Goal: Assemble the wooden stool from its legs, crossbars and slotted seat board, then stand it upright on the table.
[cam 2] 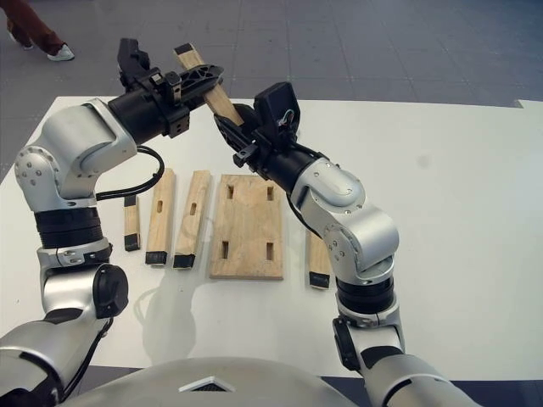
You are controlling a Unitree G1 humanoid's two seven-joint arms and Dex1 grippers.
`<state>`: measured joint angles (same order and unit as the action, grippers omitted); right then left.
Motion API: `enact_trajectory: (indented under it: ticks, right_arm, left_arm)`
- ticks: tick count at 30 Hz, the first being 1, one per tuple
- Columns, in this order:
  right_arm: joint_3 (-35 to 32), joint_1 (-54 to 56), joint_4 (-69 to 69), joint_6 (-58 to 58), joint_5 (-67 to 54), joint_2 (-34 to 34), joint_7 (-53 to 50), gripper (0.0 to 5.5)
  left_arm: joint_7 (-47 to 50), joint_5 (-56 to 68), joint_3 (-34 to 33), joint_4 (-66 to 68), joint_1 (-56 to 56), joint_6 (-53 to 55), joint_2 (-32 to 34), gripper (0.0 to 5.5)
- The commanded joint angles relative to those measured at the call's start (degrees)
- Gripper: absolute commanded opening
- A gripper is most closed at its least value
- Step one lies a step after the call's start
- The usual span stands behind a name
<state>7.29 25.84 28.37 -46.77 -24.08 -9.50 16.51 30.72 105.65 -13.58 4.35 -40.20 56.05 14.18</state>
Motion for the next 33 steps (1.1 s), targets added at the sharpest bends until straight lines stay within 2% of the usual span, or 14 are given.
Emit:
enact_trajectory:
  ticks: [1, 6, 7, 12, 21, 24, 28, 33]
  right_arm:
    - [-1.06, -0.62, -0.44, -1.66, -0.50, -2.01, 0.88, 1.31]
    - [-1.74, -0.28, -0.65, -2.39, -1.30, -2.59, 0.94, 1.31]
    - [-2.03, -0.18, -0.69, -2.83, -1.71, -2.38, 0.79, 1.70]
    - [-2.87, 0.47, -0.46, -5.59, -4.20, -1.59, 0.64, 2.57]
    - [-3.00, 0.36, 0.45, -7.40, -4.99, -2.50, 0.33, 4.30]
    - [-3.59, 0.60, -0.84, -6.35, -4.00, -3.07, -0.25, 4.85]
    - [-6.24, 0.33, -3.15, -4.01, -1.86, -2.87, -3.00, 5.47]
    - [-8.43, -1.08, -3.98, -1.81, 0.44, -1.95, -6.50, 5.50]
  left_arm:
    - [-0.72, 2.61, 0.60, -1.08, -0.02, -0.45, 0.78, 0.53]
    - [-0.79, 1.25, 0.79, -1.28, 0.27, -1.46, 1.19, 0.51]
    - [-1.09, 0.42, 0.88, -1.39, 0.43, -1.57, 1.29, 0.50]
    - [-3.89, -7.12, 2.11, -3.01, 1.54, -2.29, 2.49, 0.42]
    - [-14.16, -39.33, 6.08, -7.98, 4.44, -9.21, 8.84, 0.42]
    - [-14.69, -47.05, 5.99, -15.81, 8.29, -12.03, 9.60, 0.42]
    - [-15.11, -60.25, 10.33, -27.03, 20.62, -15.57, 10.85, 0.41]
    - [-13.92, -70.34, 11.17, -29.33, 31.65, -20.32, 5.91, 0.41]
